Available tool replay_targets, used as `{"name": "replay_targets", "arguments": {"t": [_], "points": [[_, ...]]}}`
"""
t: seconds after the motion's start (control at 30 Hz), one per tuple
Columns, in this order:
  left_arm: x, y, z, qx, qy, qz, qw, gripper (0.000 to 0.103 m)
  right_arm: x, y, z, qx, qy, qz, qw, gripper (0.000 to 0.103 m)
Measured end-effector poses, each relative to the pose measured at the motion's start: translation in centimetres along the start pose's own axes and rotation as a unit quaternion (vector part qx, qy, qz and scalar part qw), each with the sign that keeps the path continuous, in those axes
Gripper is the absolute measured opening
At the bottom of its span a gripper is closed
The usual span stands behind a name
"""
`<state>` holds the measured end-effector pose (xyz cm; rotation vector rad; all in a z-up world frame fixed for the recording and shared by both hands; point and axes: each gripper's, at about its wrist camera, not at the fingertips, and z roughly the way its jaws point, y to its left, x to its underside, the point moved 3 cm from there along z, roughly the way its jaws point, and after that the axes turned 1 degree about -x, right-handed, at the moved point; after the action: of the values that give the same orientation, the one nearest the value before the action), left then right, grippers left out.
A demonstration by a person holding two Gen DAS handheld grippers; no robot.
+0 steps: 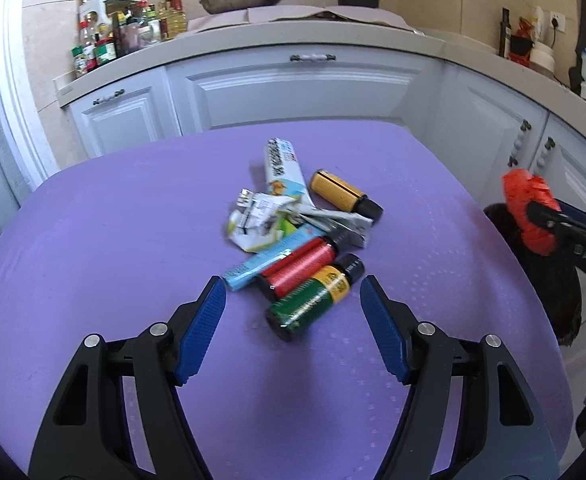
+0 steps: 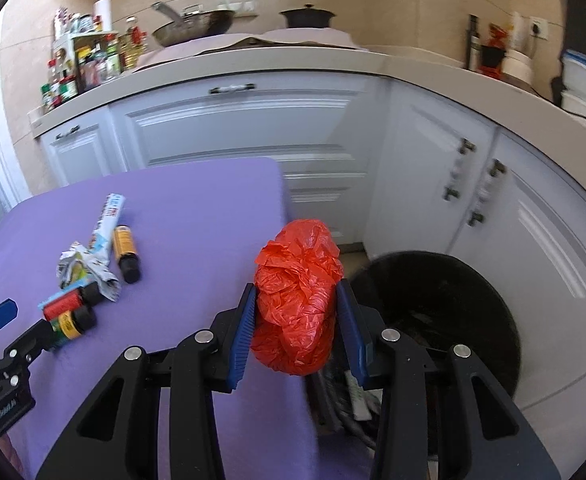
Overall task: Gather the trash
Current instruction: 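Carry the red bag over the bin with the right tool while the left tool grasps the green bottle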
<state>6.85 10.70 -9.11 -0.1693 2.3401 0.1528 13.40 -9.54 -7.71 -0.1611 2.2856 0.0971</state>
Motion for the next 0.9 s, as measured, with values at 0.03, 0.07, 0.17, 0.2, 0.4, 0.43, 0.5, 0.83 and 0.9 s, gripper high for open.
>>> {"name": "replay_targets", "arguments": {"t": [0.03, 0.07, 0.17, 0.2, 0.4, 0.43, 0.5, 0.83, 0.9], "points": [[0.0, -0.2, 0.1, -0.001, 0.002, 0.004, 1.0, 0.065, 0.2, -0.4, -0.1, 0.002, 0.001, 0.004, 1.0, 0.04], [0.1, -0.5, 0.3, -0.003, 0.005, 0.009, 0.9999, 0.062, 0.5, -1.2, -0.2, 0.006, 0.002, 0.009, 1.0, 0.04], [0.5, -1.0, 1.0, -0.007, 0.019, 0.02, 0.9996, 0.06, 1.0, -2.4, -0.1, 0.014, 0.006, 0.017, 1.0, 0.04], [0.6, -1.0, 1.1, -0.009, 0.022, 0.022, 0.9995, 0.06, 1.3, -2.8, -0.1, 0.017, 0.008, 0.019, 1.0, 0.04], [0.9, -1.3, 1.7, -0.012, 0.037, 0.029, 0.9988, 0.049, 2.5, -4.4, 0.0, 0.025, 0.015, 0.03, 0.999, 0.04], [0.9, -1.3, 1.8, -0.01, 0.04, 0.03, 0.9987, 0.048, 2.7, -4.6, 0.0, 0.026, 0.016, 0.031, 0.999, 0.04], [0.9, -1.3, 2.0, -0.006, 0.045, 0.032, 0.9985, 0.041, 3.0, -5.0, 0.0, 0.026, 0.018, 0.036, 0.999, 0.04], [1.2, -2.1, 1.7, 0.005, 0.041, 0.056, 0.9976, 0.029, 3.3, -5.8, -0.1, 0.028, 0.019, 0.043, 0.999, 0.04], [1.2, -2.4, 1.2, 0.006, 0.029, 0.062, 0.9976, 0.028, 3.3, -5.8, -0.1, 0.027, 0.018, 0.044, 0.999, 0.04]]}}
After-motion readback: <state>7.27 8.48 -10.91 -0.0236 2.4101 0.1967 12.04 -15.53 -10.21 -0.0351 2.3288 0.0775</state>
